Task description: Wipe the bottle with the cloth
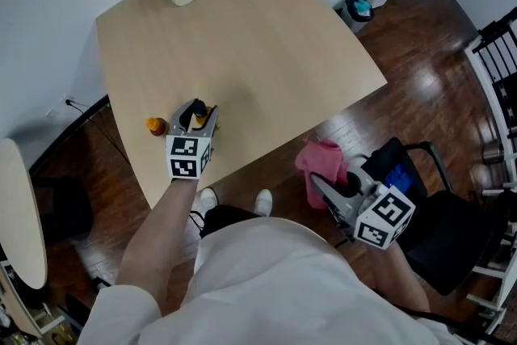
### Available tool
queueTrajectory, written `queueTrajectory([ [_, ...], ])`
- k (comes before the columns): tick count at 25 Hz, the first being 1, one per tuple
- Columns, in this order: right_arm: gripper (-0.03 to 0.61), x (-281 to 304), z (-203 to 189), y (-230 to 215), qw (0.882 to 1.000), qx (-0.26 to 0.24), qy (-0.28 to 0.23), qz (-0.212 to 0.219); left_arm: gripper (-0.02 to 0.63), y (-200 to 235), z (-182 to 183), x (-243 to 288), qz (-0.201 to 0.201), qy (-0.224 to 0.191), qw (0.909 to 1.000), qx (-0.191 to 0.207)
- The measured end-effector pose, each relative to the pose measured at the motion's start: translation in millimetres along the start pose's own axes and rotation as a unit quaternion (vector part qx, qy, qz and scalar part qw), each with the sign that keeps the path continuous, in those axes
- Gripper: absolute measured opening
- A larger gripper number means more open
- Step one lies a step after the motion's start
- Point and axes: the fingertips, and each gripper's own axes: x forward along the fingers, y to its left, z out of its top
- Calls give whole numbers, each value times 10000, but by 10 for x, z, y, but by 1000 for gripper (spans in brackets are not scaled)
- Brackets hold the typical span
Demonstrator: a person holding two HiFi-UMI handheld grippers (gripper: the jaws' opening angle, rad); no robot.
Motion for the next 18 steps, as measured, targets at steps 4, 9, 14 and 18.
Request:
queueTrajectory([
  [4,74,18,-44,13,9996,-248,-24,139,276,-84,45,-172,58,122,9987,491],
  [9,75,136,-175,42,9968,-726,-43,322,281,-237,56,-744,18,236,9948,993],
  [14,75,230,-210,191,9962,-806,-155,290,278,-393,87,-1402,-414,292,9965,670],
  [18,75,232,-309,534,9963,-813,-135,259,263,-563,43,-1885,-963,190,9940,493],
])
